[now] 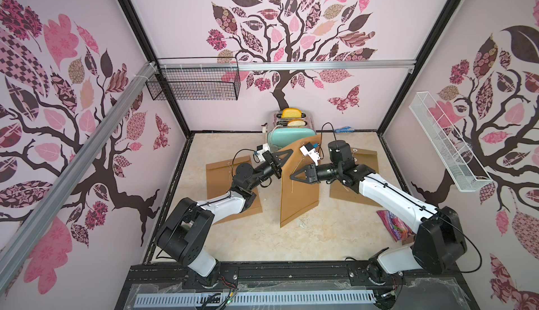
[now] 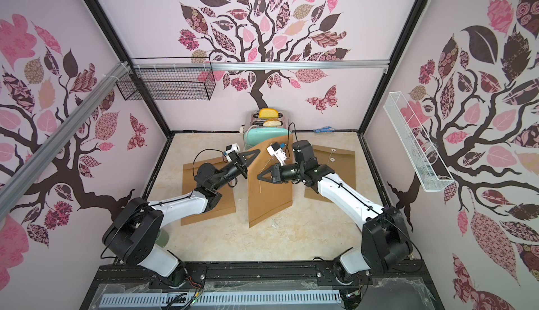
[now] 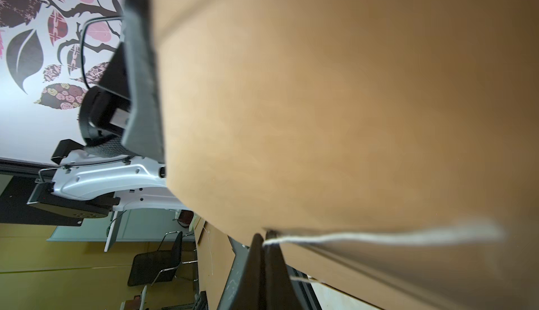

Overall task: Close the mouth of the file bag
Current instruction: Close the file bag.

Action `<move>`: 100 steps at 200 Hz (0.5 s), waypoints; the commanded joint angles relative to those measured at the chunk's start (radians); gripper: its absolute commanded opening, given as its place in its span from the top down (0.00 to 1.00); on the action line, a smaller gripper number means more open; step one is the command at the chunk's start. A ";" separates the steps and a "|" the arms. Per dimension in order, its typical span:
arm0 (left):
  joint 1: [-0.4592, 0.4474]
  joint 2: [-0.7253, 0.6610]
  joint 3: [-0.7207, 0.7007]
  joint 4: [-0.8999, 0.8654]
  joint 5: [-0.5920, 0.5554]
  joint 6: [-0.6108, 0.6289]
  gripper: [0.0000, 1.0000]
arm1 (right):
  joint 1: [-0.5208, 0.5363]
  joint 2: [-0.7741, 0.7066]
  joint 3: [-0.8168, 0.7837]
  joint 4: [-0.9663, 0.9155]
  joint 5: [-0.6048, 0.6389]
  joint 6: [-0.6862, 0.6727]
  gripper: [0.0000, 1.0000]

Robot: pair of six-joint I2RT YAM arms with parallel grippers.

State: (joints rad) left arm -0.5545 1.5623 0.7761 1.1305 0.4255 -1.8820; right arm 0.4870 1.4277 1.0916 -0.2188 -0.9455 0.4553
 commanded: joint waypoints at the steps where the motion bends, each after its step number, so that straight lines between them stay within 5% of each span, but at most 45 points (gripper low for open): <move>1: -0.010 -0.054 0.030 0.082 0.017 0.000 1.00 | -0.002 -0.029 -0.005 -0.043 0.076 -0.029 1.00; 100: -0.010 -0.089 0.000 0.090 0.007 -0.006 1.00 | -0.062 -0.056 -0.018 -0.074 0.179 -0.056 1.00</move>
State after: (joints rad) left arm -0.5571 1.5169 0.7761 1.1748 0.4274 -1.8854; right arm 0.4526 1.3842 1.0832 -0.3058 -0.8051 0.4000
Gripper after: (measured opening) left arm 0.044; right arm 0.044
